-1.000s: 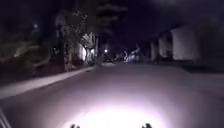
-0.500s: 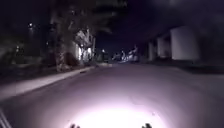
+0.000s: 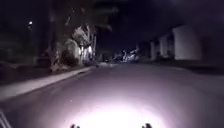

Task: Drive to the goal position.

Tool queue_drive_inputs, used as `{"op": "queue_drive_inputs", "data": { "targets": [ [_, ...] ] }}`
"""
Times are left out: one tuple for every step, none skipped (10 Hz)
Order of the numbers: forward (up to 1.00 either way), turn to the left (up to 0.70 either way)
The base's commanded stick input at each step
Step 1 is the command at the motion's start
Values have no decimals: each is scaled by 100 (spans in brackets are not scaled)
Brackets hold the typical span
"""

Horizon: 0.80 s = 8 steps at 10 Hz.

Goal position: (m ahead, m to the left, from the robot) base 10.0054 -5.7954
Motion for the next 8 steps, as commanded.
{"op": "queue_drive_inputs", "data": {
  "targets": [
    [85,0],
    [85,0],
    [85,0],
    [85,0],
    [85,0],
    [85,0],
    [85,0],
    [85,0]
  ]
}}
